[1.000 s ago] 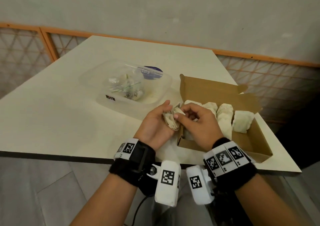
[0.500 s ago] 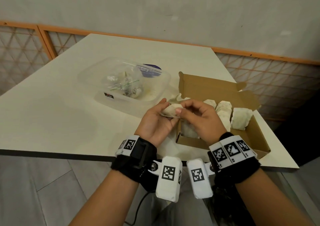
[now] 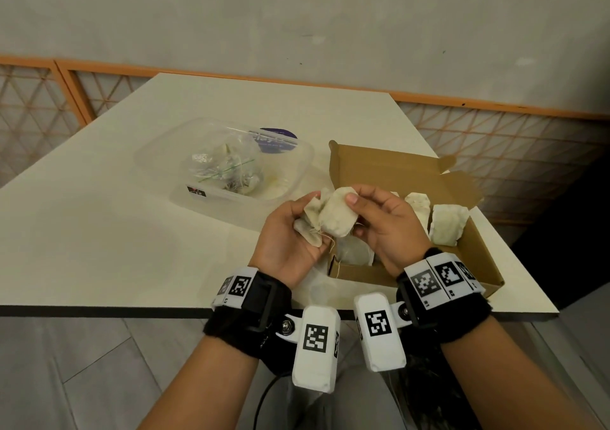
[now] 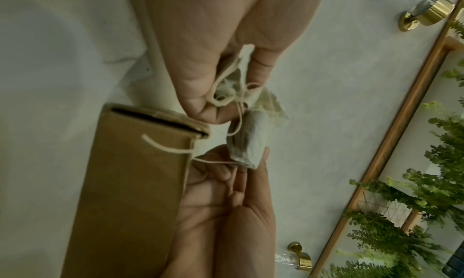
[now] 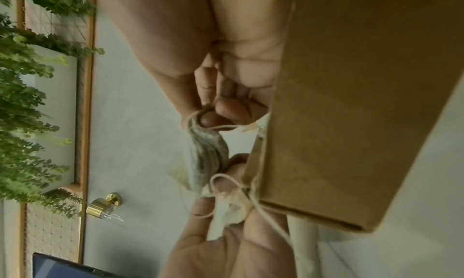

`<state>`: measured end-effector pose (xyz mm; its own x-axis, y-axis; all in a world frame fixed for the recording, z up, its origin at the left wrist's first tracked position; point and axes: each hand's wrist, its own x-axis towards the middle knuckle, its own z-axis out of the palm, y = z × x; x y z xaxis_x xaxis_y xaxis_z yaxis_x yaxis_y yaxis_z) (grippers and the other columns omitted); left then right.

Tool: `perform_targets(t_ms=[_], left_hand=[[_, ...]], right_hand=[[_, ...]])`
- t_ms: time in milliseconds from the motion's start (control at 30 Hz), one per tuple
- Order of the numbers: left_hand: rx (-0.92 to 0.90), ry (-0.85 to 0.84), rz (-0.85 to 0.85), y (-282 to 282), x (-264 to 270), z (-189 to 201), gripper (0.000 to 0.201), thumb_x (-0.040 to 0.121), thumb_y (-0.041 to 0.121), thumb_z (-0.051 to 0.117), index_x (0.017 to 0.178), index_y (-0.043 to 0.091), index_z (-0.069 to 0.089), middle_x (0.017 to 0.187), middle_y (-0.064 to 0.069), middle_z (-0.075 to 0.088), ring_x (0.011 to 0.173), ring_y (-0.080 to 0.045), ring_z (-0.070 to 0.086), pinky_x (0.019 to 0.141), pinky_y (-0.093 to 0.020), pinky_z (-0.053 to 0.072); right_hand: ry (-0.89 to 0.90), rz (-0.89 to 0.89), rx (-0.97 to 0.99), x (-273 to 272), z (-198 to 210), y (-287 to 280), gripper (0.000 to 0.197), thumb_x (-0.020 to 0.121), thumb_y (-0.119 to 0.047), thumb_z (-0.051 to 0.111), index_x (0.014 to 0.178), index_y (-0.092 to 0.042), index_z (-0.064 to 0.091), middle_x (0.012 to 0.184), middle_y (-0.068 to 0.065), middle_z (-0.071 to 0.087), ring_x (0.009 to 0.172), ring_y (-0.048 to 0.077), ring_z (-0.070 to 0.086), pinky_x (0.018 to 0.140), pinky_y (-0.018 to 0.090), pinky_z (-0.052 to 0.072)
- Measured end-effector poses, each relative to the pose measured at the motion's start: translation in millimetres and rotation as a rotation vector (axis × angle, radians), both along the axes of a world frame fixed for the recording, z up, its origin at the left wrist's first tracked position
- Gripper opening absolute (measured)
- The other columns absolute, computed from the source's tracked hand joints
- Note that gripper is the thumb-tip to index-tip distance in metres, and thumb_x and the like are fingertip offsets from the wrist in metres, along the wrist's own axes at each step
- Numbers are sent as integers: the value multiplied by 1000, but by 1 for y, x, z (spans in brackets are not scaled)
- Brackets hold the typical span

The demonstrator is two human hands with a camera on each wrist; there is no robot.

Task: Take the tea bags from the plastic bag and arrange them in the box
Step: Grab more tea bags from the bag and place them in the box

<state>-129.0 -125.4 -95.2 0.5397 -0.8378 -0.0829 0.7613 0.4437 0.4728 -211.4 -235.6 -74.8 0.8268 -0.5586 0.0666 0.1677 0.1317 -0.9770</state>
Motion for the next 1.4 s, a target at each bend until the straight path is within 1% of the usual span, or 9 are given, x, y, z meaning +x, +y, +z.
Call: perform_targets(t_ms=[100,200,433,567,767,900,1033,1200,1400], left_hand=[[67,-209,-4,1,-4,2,31,89,31,51,98,3,61,85,-8,64,75,-14,62,65,-23,52],[155,-298,66,0,-8,-7,15,87,22,56,95,9,61,83,-5,63,67,-11,56,58,-19,49],[165,-173,202,5,-9,-6,13,95,7,48,85,8,55,64,-1,62,48,-6,54,48,-15,47],[137,-43,181,11,-6,-1,20,92,-4,44,96,9,58,76,-5,66,58,-9,61,42,-13,42],[118,-119,70,13,-10,22,24,85,-4,41,83,9,61,70,-2,51,48,-7,43,38,-14,28],[198,-340,-104,3,-19,46,18,80,29,60,80,12,59,68,1,50,48,-5,40,40,-14,23],[377,-606,-218,-9,-32,56,37,71,44,67,94,15,64,77,1,60,54,-4,39,43,-13,24],[275,-465,-351,-16,-37,63,34,79,31,69,103,10,57,95,-7,52,50,-1,43,40,-9,27],[423,-548,28,-25,-41,61,20,81,9,71,99,10,62,69,1,60,47,-3,44,39,-12,31]], right_hand=[[16,10,-9,0,-1,0,12,87,-7,56,92,-15,63,81,7,65,76,21,55,61,27,43],[-10,2,2,0,0,0,15,85,-6,57,92,-19,59,73,5,62,68,20,49,57,26,41],[-82,103,71,-3,0,-6,24,86,-2,52,102,-19,57,76,-4,67,67,9,57,54,19,43],[-144,194,138,-5,1,-14,49,61,-24,74,108,-25,64,95,-5,68,85,8,61,71,24,48],[-161,237,100,-18,25,-28,24,63,0,66,68,-23,72,72,-5,65,71,9,59,73,28,42],[-283,360,171,-24,43,-33,29,45,-20,86,65,-18,65,69,0,60,62,13,57,62,23,49],[-348,440,202,-27,53,-39,31,52,-19,82,78,-22,65,69,-2,58,69,14,55,65,28,49],[-345,427,236,-35,53,-40,44,53,-9,74,92,-18,54,66,-2,56,77,13,60,66,27,53],[-27,31,29,-43,56,-41,17,92,-12,50,106,-12,59,90,5,65,88,20,59,80,36,51]])
